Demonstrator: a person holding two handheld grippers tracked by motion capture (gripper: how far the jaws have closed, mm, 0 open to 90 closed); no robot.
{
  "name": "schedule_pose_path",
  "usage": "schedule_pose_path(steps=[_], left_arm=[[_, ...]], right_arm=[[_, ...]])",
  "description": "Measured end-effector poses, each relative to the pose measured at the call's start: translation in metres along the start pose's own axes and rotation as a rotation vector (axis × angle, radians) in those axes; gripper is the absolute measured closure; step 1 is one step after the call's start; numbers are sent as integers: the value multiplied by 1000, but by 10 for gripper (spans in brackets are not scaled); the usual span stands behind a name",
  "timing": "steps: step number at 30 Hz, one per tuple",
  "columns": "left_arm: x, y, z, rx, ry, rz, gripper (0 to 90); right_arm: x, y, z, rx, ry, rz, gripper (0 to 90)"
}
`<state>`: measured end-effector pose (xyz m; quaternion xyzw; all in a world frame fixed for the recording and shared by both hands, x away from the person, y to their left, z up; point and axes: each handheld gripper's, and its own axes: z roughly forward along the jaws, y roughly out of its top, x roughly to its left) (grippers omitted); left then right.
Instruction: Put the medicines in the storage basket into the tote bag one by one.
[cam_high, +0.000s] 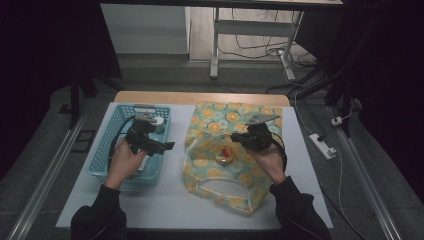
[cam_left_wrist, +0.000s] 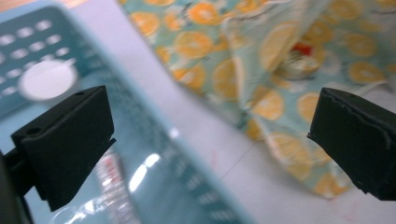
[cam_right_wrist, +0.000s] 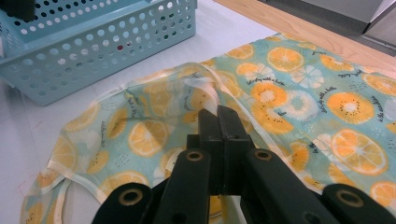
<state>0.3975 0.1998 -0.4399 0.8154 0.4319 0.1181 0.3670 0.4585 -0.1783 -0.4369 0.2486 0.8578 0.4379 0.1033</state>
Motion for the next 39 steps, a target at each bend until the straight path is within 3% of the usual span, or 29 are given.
schedule_pose_path(steps=[4, 13, 24, 30, 32, 39], left_arm=[[13, -7, 1, 27, 62, -11, 1], [37, -24, 16, 132, 135, -64, 0], [53, -40, 42, 294, 105, -111, 0], [54, -42, 48, 347, 109, -134, 25], [52, -43, 50, 371, 125, -124, 58], [51, -44, 53, 412, 111, -121, 276]], right_arm=[[0, 0, 1, 2, 1, -1, 900], [0, -1, 3, 6, 5, -3, 900], [0, -1, 3, 7, 5, -5, 900], [1, -1, 4, 12, 6, -7, 900], [1, -1, 4, 13, 8, -7, 900], [1, -2, 5, 17, 9, -8, 900]])
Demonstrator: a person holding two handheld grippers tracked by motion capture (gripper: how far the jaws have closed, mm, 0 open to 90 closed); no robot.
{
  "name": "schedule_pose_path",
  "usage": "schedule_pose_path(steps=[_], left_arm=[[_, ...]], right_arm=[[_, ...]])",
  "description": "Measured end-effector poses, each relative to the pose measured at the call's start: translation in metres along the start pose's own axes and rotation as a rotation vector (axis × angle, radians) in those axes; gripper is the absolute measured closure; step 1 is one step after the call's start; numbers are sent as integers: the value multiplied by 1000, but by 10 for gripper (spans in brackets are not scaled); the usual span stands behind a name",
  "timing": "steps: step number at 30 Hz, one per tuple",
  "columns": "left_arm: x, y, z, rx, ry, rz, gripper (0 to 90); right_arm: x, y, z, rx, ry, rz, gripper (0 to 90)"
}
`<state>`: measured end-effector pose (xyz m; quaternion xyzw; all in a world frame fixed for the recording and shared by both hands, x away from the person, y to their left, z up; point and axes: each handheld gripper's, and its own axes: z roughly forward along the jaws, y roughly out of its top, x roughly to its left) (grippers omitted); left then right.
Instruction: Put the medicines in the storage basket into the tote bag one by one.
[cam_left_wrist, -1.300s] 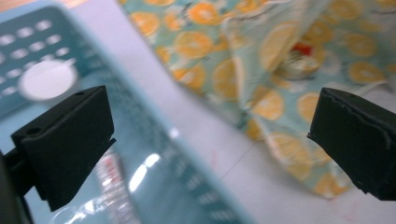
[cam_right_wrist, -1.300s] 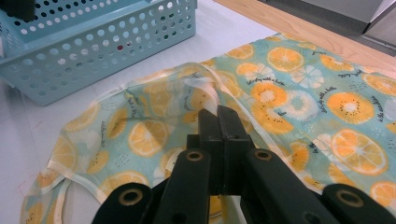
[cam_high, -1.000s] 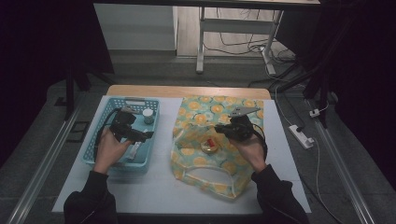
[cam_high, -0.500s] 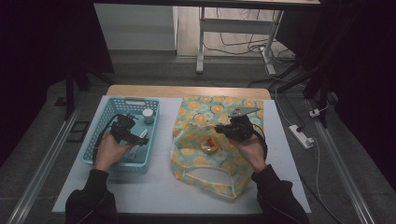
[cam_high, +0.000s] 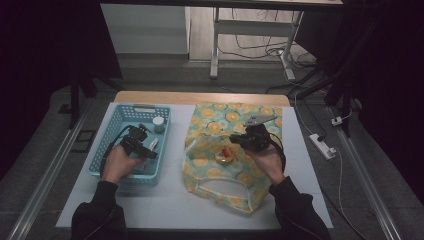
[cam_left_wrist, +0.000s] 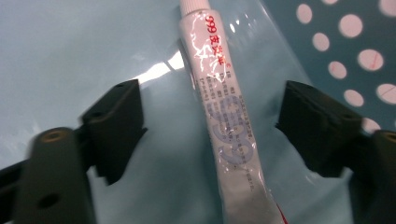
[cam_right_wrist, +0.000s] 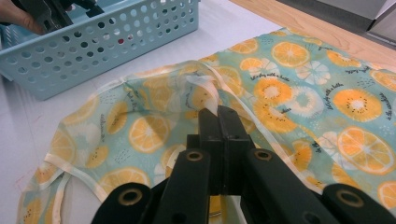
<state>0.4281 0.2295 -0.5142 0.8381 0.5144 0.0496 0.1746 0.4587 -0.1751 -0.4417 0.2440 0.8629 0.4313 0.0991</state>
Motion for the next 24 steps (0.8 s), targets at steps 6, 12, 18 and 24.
schedule_pose_path(steps=[6, 12, 18, 24], left_arm=[[-1, 0, 0, 3, -4, 1, 433], [-2, 0, -1, 1, 3, 2, 561], [-1, 0, -2, 3, -4, -11, 698], [-2, 1, -2, 2, 4, -16, 715]], right_arm=[[0, 0, 0, 3, 0, 3, 900], [0, 0, 1, 3, 0, 0, 900], [0, 0, 1, 2, 0, 0, 900], [0, 0, 0, 2, 0, 3, 900]])
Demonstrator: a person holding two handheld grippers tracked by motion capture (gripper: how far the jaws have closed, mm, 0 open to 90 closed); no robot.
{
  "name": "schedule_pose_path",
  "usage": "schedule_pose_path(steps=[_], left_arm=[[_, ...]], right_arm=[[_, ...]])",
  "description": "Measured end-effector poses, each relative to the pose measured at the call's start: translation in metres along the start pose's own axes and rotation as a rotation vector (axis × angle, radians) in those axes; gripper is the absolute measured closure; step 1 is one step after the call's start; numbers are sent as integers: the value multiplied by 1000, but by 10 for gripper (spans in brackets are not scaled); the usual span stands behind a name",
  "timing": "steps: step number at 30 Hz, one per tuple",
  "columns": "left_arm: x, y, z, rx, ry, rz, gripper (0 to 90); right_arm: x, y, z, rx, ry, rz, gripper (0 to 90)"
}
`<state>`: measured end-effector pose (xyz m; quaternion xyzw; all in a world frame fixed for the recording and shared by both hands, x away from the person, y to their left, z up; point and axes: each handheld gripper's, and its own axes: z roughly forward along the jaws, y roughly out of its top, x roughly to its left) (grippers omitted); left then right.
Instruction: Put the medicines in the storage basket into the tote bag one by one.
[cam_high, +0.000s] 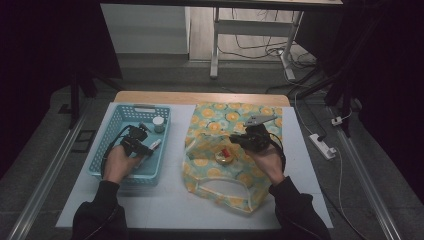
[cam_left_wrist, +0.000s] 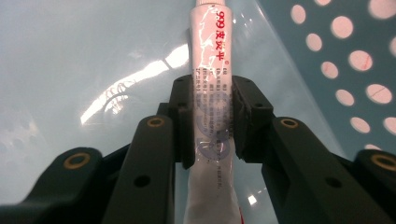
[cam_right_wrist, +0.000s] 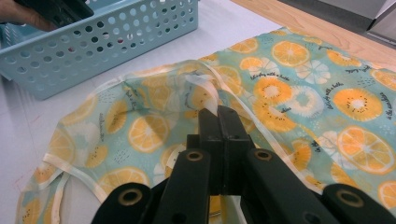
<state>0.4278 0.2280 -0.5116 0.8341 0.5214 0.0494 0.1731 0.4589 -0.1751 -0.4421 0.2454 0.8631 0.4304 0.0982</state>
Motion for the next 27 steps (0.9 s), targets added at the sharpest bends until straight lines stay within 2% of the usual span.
schedule_pose_path(steps=[3, 7, 11, 21, 27], left_arm=[[0, 0, -2, -11, 18, -13, 717], [0, 0, -7, -49, 11, -25, 718], [1, 0, -11, -83, 2, -16, 718], [0, 0, -24, -150, 10, -19, 718], [4, -3, -36, -203, 11, -37, 718]], right_arm=[[0, 0, 0, -1, 0, -3, 900], [0, 0, -1, -5, 0, -5, 900], [0, 0, -1, -5, 0, -6, 900], [0, 0, -1, -6, -1, -8, 900], [0, 1, -2, -9, -1, -9, 900]])
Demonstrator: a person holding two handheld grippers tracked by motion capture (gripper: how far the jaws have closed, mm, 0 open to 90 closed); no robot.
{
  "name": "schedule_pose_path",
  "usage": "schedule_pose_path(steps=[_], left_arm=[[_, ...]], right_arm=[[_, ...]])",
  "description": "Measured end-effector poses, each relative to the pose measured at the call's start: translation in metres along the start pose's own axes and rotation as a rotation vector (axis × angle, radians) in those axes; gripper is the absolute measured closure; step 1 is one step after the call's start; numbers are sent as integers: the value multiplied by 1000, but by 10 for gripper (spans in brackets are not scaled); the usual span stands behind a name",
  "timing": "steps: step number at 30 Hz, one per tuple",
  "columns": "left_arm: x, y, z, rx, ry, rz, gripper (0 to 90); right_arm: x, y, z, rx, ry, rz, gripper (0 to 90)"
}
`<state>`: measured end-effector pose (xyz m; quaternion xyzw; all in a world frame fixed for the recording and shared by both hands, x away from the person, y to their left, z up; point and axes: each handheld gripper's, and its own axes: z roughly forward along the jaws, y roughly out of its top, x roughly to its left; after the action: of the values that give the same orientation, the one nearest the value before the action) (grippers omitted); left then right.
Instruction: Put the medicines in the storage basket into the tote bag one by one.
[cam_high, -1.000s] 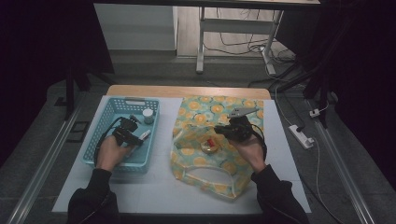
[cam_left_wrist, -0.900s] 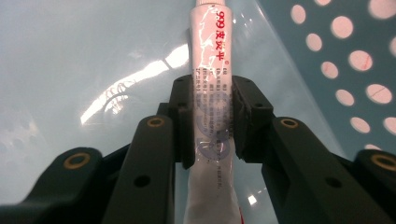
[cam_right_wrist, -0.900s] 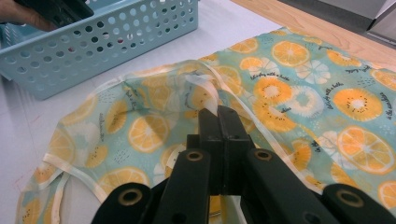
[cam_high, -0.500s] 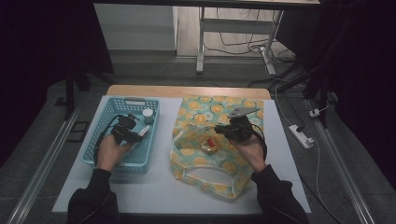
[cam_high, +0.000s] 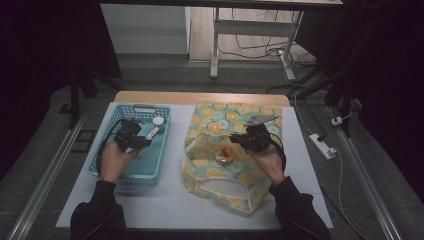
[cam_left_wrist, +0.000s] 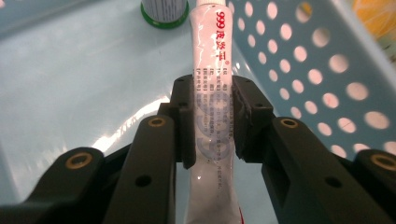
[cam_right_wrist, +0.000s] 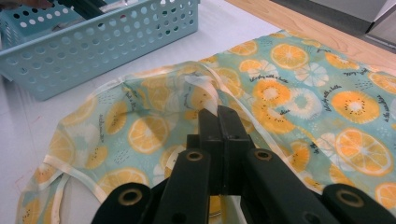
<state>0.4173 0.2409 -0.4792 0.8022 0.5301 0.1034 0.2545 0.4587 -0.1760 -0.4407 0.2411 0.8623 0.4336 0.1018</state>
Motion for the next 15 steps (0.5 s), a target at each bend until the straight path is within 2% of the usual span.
schedule_pose_path(steps=[8, 11, 15], left_arm=[[-2, 2, -16, -68, -21, 15, 719], [-6, 4, -23, -94, -21, 21, 719], [-12, 7, -33, -129, -44, 28, 719]], right_arm=[[0, 0, 0, -3, -2, 0, 900], [0, 1, -1, -8, -4, -2, 900], [1, 1, -2, -13, -5, -4, 900]])
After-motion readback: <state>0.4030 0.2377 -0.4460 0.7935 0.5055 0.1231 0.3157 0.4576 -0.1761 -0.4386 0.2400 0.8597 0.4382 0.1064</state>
